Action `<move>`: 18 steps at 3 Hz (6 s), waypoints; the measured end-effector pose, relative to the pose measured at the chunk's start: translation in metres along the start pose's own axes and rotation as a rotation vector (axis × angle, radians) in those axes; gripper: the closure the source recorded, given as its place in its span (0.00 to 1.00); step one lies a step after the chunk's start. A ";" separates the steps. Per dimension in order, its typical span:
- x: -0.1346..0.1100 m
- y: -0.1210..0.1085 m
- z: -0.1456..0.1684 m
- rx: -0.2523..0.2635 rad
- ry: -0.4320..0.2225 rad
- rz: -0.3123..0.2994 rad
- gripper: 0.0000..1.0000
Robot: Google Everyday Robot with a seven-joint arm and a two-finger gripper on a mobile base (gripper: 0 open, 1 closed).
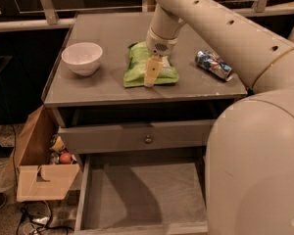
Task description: Place green rice chip bag into middle drawer
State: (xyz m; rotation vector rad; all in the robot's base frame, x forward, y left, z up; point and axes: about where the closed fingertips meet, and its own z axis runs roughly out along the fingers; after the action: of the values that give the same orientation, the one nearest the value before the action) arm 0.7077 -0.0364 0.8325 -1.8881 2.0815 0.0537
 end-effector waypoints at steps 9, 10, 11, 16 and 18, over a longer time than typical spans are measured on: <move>-0.031 -0.007 -0.147 0.152 -0.246 -0.041 1.00; -0.031 0.006 -0.180 0.181 -0.254 -0.068 1.00; -0.032 0.007 -0.182 0.184 -0.255 -0.069 1.00; 0.026 0.167 -0.234 0.132 -0.119 0.143 1.00; 0.057 0.218 -0.195 0.027 -0.038 0.177 1.00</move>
Offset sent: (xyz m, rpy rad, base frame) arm 0.0000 0.0000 0.0000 0.0000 0.0000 0.0000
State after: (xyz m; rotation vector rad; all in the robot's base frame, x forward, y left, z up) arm 0.4498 -0.1122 0.9600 -1.6704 2.2067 0.1013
